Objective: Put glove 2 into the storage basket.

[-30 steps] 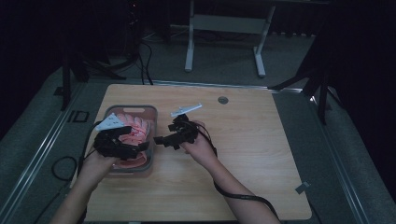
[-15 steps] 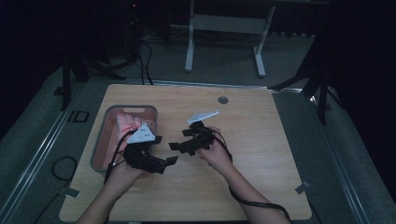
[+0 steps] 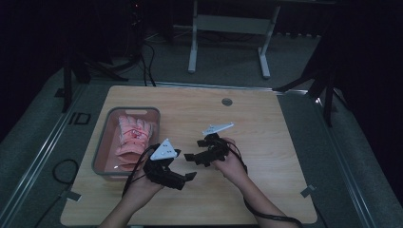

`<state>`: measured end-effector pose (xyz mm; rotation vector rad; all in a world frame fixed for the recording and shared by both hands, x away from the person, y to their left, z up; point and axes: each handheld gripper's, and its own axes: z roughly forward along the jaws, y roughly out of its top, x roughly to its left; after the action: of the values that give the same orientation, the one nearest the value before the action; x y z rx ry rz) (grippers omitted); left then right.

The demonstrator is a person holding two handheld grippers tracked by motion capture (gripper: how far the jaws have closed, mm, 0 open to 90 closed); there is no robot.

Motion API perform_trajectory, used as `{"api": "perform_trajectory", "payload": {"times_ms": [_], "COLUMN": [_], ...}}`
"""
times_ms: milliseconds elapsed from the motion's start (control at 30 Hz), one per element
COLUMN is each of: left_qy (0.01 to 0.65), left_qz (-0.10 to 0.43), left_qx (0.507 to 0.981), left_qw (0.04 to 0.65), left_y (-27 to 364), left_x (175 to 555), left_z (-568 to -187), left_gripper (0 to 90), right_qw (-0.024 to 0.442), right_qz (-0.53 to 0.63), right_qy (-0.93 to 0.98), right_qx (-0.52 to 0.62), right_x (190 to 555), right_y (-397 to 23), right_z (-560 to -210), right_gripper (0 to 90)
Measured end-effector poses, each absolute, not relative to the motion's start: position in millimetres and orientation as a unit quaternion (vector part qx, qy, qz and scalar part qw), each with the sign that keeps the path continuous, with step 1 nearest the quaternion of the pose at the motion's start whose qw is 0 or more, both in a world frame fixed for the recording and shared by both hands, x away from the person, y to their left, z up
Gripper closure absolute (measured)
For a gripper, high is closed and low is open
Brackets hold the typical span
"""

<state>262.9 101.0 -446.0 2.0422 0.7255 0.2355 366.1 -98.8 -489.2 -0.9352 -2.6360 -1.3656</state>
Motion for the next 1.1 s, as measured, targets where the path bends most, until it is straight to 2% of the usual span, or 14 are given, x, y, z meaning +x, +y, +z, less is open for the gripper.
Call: {"api": "perform_trajectory", "payload": {"times_ms": [533, 1100], "left_qy": [0.269, 0.253], "left_qz": [0.059, 0.041], "left_qx": [0.847, 0.855], "left_qw": [0.454, 0.45], "left_y": [74.9, 66.6], "left_x": [259.2, 257.1], "left_z": [-484.8, -519.3], "left_gripper": [7.5, 7.5], "right_qw": [0.014, -0.004], "right_qz": [-0.434, -0.436], "right_qy": [-0.847, -0.859], "right_qx": [-0.308, -0.268], "right_x": [356.6, 342.0], "right_y": [-127.4, -135.1], "right_z": [-530.4, -546.0], "right_gripper": [15.0, 14.8]}}
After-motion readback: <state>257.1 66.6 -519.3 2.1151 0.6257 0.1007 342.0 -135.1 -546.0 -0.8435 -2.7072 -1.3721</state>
